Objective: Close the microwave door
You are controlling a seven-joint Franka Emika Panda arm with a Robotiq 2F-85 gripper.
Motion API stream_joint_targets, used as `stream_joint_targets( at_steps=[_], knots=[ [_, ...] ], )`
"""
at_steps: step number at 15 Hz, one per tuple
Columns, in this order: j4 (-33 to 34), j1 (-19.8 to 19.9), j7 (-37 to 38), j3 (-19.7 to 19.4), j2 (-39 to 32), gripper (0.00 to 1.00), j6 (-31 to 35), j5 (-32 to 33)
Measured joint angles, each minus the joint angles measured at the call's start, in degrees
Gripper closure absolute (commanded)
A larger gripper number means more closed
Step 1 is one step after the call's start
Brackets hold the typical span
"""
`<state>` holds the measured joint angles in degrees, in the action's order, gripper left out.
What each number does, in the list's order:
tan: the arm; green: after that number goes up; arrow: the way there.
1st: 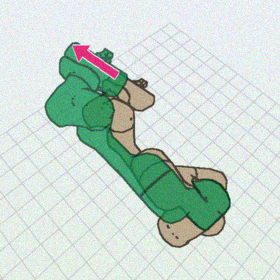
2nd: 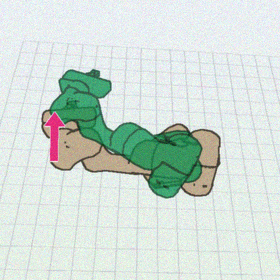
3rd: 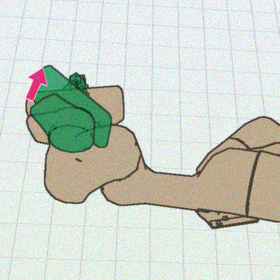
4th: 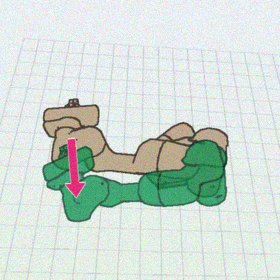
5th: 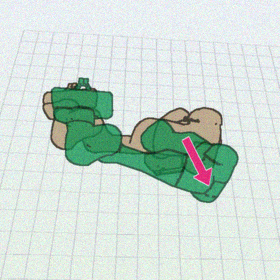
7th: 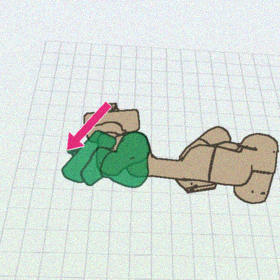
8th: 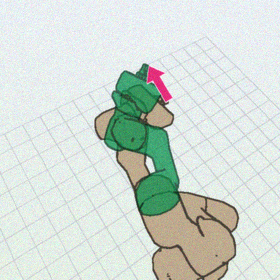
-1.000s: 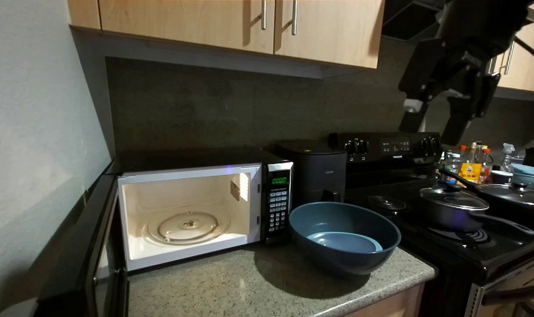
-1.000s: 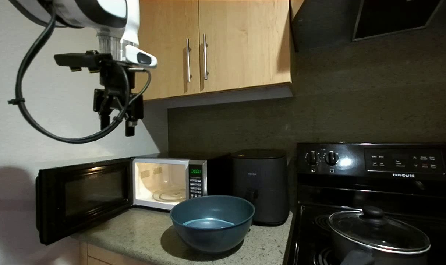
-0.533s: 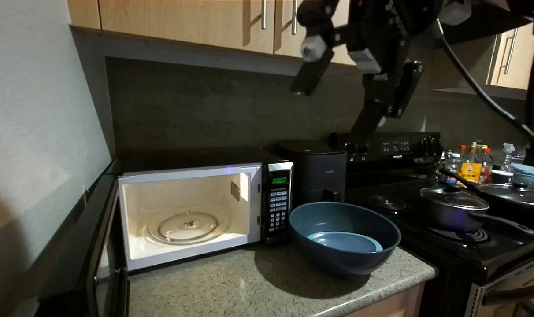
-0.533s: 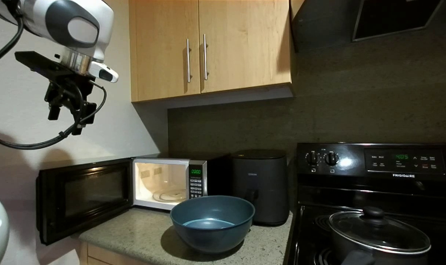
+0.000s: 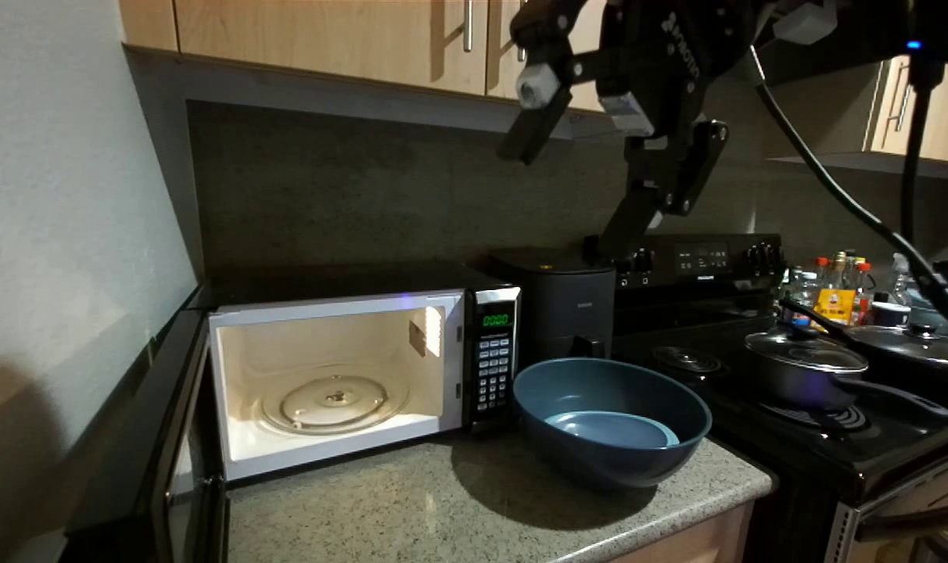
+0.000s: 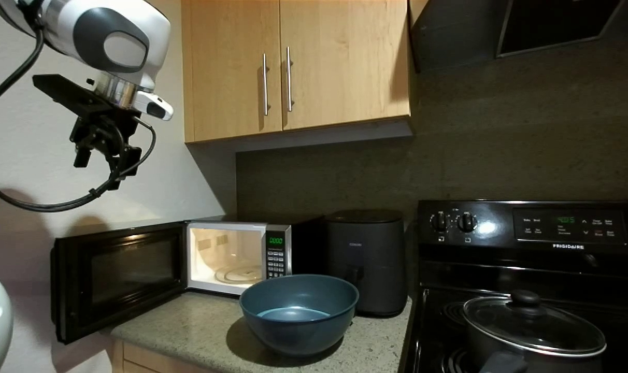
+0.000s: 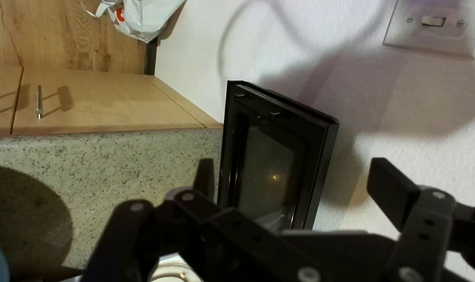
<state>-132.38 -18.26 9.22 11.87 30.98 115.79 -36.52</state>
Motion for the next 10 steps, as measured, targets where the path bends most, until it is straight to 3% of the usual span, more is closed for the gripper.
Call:
stream_joint_targets(
  at_steps=[4, 10],
  knots=[
    [0.9, -0.4, 0.0, 2.8, -2.8, 0.00, 1.1, -1.3],
    [6.1, -1.4, 0.0, 7.2, -14.8, 0.00, 4.7, -2.8]
  ],
)
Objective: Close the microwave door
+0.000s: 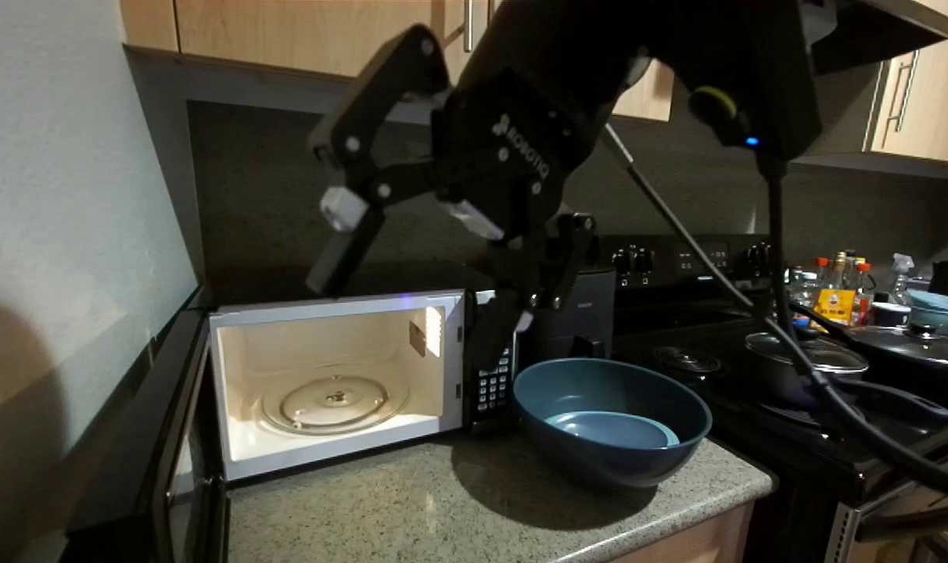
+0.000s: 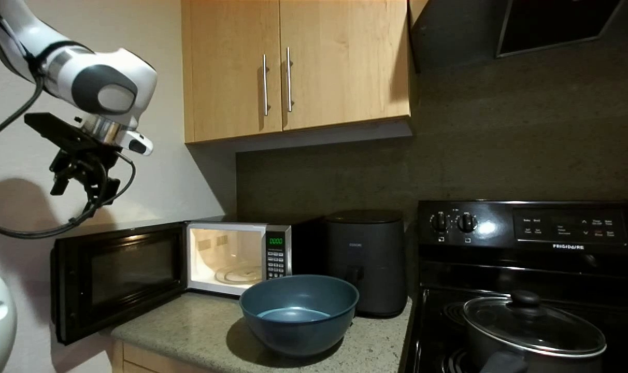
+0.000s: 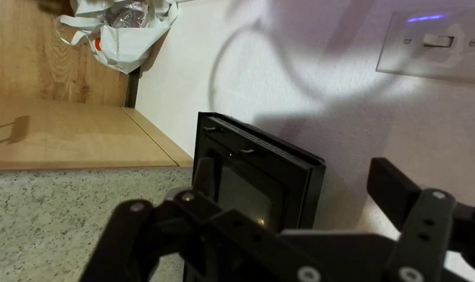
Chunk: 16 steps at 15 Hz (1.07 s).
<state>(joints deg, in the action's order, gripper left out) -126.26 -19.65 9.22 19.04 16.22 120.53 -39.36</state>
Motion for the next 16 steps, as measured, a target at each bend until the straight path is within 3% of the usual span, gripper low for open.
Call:
stream_joint_targets(
  at_steps=[5, 9, 16],
  knots=[
    [3.7, 0.2, 0.3, 0.4, -8.8, 0.00, -0.1, 3.1],
    [4.3, 0.8, 0.4, 0.0, -10.1, 0.00, -1.5, 4.7],
    [4.8, -1.1, -0.3, 1.2, -11.3, 0.00, 5.1, -0.4]
  ],
)
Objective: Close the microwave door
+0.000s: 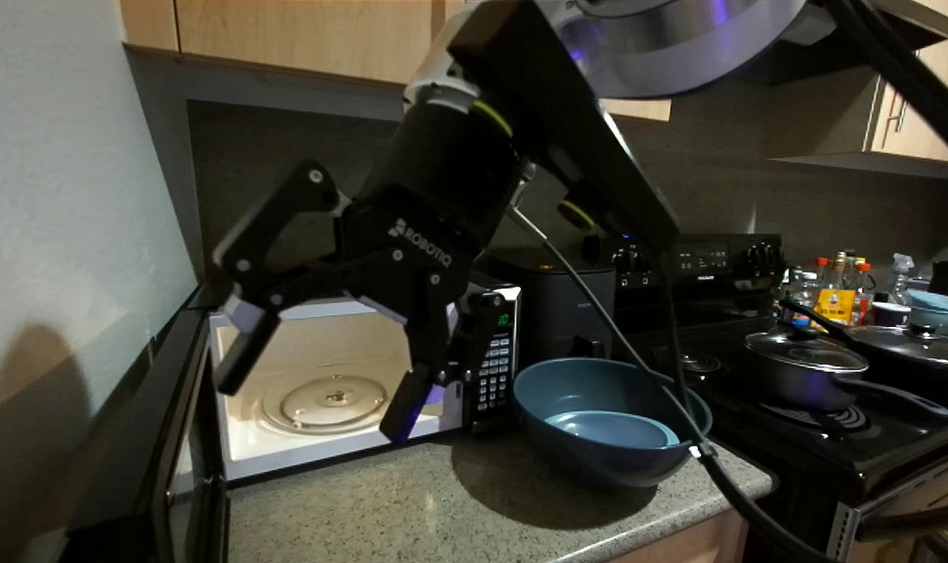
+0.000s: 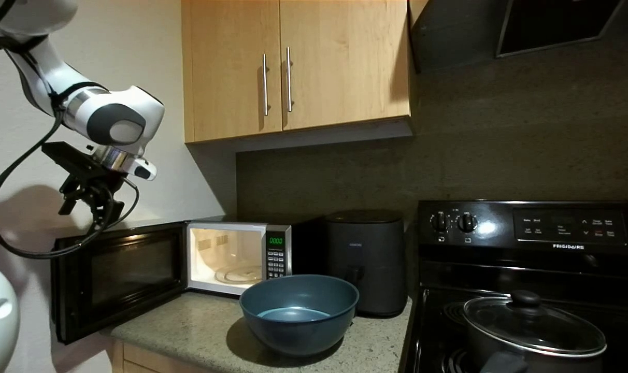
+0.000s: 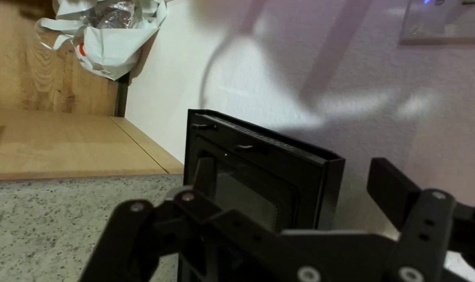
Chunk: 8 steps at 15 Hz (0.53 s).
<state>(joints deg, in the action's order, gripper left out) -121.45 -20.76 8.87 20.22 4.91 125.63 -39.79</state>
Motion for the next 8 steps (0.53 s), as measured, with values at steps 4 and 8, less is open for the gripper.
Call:
stream_joint_targets(
  at_steps=[4, 8],
  knots=[
    [2.0, -1.0, -0.7, 0.8, -3.5, 0.00, 2.8, -3.5],
    [5.0, -2.0, -2.0, 2.1, -8.2, 0.00, 6.9, -5.3]
  ],
)
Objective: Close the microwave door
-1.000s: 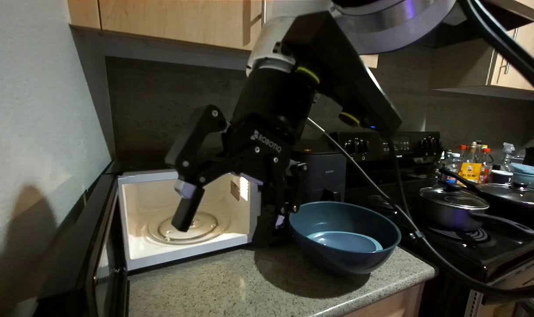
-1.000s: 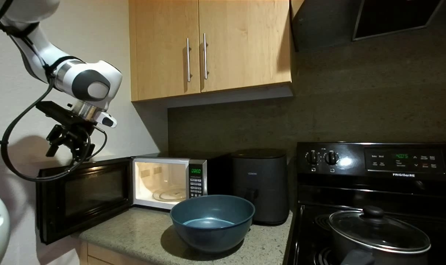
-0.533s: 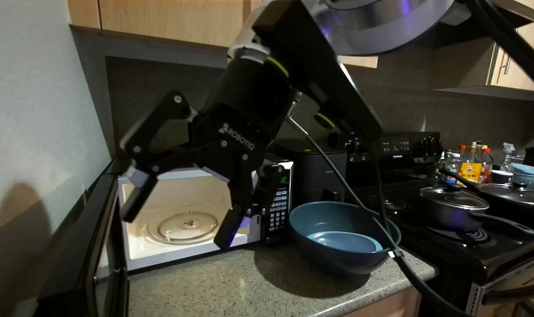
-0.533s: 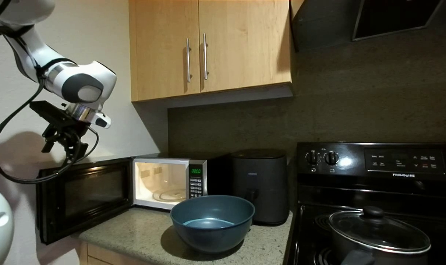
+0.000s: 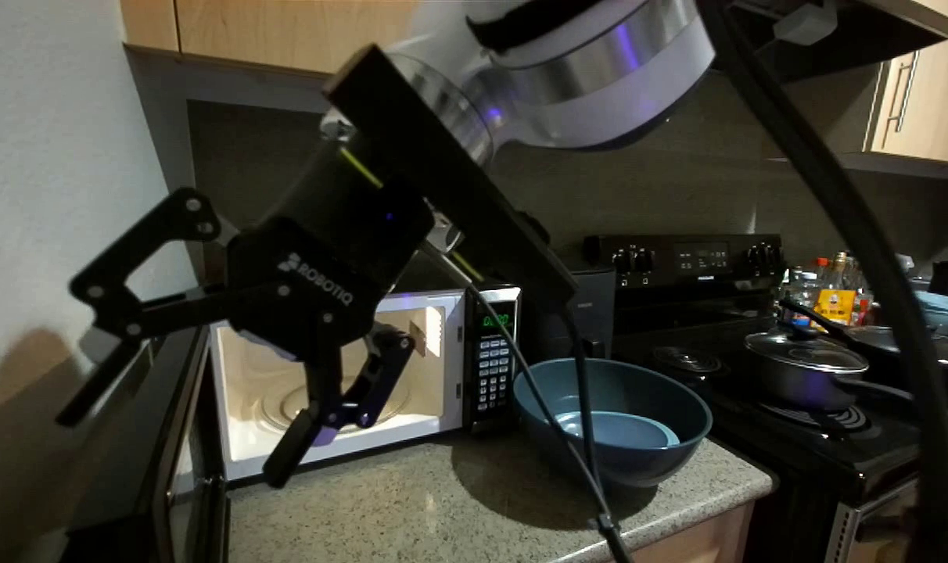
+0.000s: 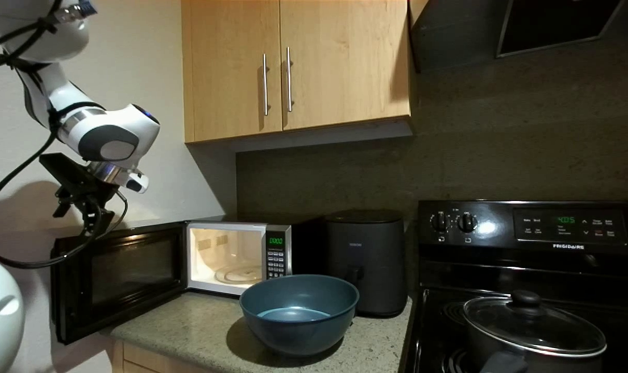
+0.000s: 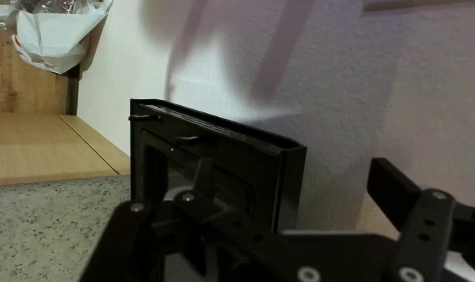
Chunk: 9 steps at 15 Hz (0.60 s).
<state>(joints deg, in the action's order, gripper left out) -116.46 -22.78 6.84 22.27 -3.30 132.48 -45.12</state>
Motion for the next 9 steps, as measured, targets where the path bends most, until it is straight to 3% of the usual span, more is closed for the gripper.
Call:
stream_joint_targets(
  at_steps=[9],
  knots=[
    [4.5, -0.8, -1.5, 1.0, -7.3, 0.00, 1.0, -1.0]
  ],
)
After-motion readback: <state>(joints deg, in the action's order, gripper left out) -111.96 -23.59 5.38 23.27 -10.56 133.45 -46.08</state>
